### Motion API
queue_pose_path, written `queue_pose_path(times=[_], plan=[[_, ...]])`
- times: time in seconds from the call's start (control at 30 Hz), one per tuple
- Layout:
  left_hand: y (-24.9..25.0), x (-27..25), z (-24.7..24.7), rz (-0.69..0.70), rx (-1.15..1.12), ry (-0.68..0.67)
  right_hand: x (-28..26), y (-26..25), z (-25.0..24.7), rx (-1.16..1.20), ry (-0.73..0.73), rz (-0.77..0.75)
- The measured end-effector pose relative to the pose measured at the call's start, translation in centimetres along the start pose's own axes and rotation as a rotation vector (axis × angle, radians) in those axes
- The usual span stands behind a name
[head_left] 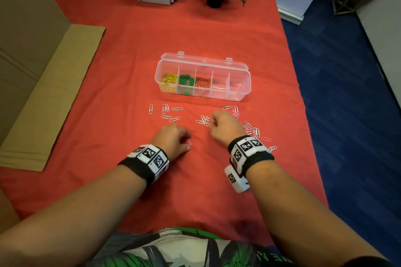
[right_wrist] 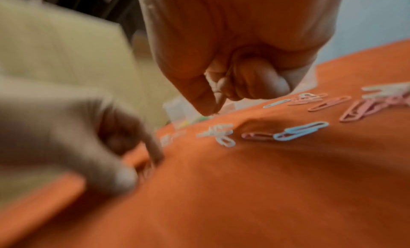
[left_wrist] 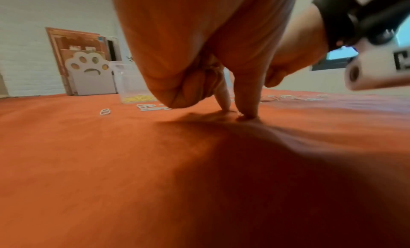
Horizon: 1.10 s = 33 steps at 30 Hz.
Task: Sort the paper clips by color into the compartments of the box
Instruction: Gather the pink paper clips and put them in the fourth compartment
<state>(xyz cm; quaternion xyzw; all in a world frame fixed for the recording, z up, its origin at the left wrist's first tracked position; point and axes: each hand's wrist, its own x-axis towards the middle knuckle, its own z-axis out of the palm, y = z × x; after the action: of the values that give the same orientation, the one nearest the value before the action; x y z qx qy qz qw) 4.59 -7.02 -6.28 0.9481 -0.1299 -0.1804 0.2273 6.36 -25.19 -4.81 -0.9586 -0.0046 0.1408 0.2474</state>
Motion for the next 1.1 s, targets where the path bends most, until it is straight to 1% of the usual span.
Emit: queue_pose_path(times=[0.03,0.1,0.13,0.17,0.23,0.33,0.37,0.4,0.5,0.53,0.57,0.6,0.67,0.73,0.8,0.83,0.93,1.0,1.1], plan=[[0.1,-0.1,0.0,0.019,0.04,-0.002,0.1,0.1,-0.3,0.117,0.008,0.048],[0.2,-0.1,0.4,0.046,0.063,-0.015,0.0,0.4,-0.9,0.408,-0.044,0.194],[0.2,0.0,0.5,0.047,0.064,-0.031,-0.1,0.4,-1.2,0.506,-0.077,0.254],[0.2,0.0,0.5,0.044,0.069,-0.046,-0.3,0.5,-1.4,0.537,-0.096,0.281],[0.1,0.1,0.7,0.042,0.06,-0.055,-0.5,0.7,-1.3,0.425,-0.084,0.266],[0.5,0.3,0.3,0.002,-0.093,-0.048,-0.6,0.7,-0.6,0.089,-0.031,0.168],[0.8,0.4,0.1,-0.051,-0.197,-0.06,-0.7,0.7,-0.5,0.031,-0.023,0.139],[1.1,0.5,-0.3,-0.126,-0.355,-0.077,-0.7,0.6,-0.2,-0.027,-0.027,0.117],[2.0,0.7,-1.3,-0.445,-1.021,-0.13,-0.8,0.6,0.4,-0.197,-0.038,0.043],[2.1,0.6,-1.8,-0.521,-1.197,-0.153,-0.9,0.6,0.5,-0.235,-0.036,0.03],[2.1,0.6,-2.3,-0.568,-1.311,-0.177,-0.9,0.7,0.6,-0.263,-0.034,0.02],[2.0,0.6,-2.6,-0.585,-1.383,-0.2,-0.8,0.7,0.7,-0.28,-0.037,0.014],[1.9,0.9,-3.2,-0.578,-1.444,-0.219,-0.5,0.7,0.7,-0.271,-0.056,0.019],[2.4,1.3,-3.5,-0.572,-1.413,-0.207,-0.2,0.8,0.4,-0.15,-0.071,0.058],[3.5,1.9,-4.0,-0.557,-1.354,-0.203,0.0,0.9,-0.4,0.08,-0.049,0.149],[4.1,2.3,-4.2,-0.545,-1.333,-0.205,0.1,1.2,-0.8,0.223,-0.032,0.208],[6.4,4.0,-5.5,-0.499,-1.319,-0.203,-0.2,2.1,-2.1,0.756,0.012,0.365],[8.0,5.5,-6.7,-0.47,-1.338,-0.181,-0.5,2.7,-3.4,1.054,0.004,0.426],[10.5,7.8,-8.5,-0.445,-1.389,-0.157,-1.0,3.5,-6.0,1.407,0.007,0.474]])
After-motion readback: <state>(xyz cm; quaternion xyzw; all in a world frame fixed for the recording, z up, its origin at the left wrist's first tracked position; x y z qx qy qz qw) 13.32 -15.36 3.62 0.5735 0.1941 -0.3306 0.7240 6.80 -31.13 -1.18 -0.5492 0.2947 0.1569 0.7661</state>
